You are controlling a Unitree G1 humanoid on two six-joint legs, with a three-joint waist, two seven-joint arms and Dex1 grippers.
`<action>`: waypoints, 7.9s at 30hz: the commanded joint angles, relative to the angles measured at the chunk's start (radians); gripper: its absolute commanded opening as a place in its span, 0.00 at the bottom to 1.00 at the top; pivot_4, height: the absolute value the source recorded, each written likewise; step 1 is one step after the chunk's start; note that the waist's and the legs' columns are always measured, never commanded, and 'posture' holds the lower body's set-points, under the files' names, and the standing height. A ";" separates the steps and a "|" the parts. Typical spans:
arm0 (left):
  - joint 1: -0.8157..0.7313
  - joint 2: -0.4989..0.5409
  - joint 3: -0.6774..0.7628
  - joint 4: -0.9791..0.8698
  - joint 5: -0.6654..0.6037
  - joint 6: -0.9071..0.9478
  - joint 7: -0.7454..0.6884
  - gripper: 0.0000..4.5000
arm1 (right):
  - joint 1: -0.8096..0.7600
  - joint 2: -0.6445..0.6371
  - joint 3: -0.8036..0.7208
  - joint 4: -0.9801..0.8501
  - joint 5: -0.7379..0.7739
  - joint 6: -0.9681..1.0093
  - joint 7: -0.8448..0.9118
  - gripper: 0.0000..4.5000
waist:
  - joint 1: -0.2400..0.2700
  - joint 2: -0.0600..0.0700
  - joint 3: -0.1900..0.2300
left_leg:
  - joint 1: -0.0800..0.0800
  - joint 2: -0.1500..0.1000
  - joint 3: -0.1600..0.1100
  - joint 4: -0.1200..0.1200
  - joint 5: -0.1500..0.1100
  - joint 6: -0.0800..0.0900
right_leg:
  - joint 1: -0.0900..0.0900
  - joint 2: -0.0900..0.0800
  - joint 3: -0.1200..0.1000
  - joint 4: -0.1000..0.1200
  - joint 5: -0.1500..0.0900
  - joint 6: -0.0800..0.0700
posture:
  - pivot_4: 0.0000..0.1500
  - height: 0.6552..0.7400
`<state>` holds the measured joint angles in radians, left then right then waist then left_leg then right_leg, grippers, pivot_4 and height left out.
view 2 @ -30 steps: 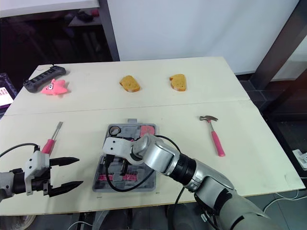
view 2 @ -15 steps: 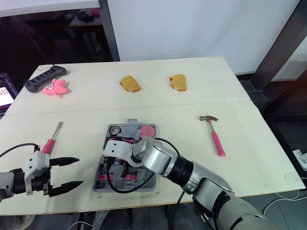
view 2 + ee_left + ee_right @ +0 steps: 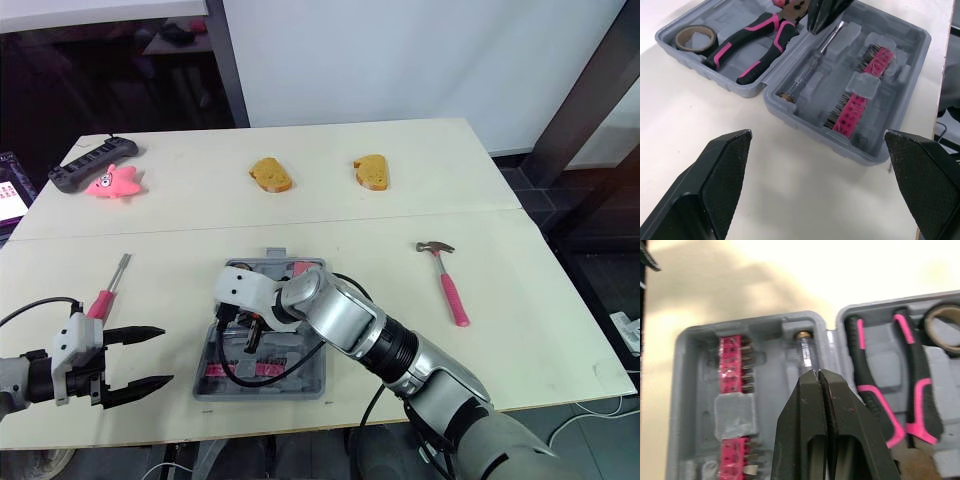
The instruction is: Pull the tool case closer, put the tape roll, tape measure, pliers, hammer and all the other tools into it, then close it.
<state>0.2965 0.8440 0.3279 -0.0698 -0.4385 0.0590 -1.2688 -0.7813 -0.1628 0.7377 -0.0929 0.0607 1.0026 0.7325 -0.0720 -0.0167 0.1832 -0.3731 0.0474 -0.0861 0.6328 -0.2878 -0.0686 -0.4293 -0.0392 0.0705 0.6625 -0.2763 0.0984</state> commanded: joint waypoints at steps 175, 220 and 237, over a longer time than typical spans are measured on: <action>-0.026 -0.054 -0.028 -0.220 -0.091 0.106 0.117 1.00 | 0.644 0.148 -0.667 -0.580 0.108 0.443 -0.794 0.02 | 0.002 0.004 0.003 | 0.001 0.006 0.001 0.001 0.000 0.000 | 0.000 0.011 0.008 0.000 -0.002 -0.007 | 1.00 1.00; 0.090 -0.077 -0.040 -0.343 -0.113 0.110 0.120 1.00 | -0.133 -0.757 0.055 0.090 -0.420 -1.372 0.595 0.99 | 0.004 0.004 0.008 | 0.000 0.006 0.005 0.002 -0.001 0.001 | 0.001 0.009 0.009 -0.008 0.001 -0.002 | 1.00 1.00; 0.078 -0.097 -0.047 -0.369 -0.109 0.123 0.162 1.00 | -0.129 -0.558 0.129 0.314 -0.776 -1.717 0.546 0.99 | 0.004 0.004 0.008 | 0.001 0.006 0.004 0.009 -0.001 0.001 | 0.002 0.010 0.009 0.000 0.001 -0.002 | 1.00 1.00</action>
<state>0.3702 0.7488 0.2778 -0.4060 -0.5360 0.1875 -1.1090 -0.9101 -0.7262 0.8622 0.2140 -0.6895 -0.6963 1.2793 -0.0684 -0.0126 0.1909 -0.3723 0.0534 -0.0820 0.6431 -0.2885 -0.0674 -0.4275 -0.0295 0.0791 0.6636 -0.2757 0.0960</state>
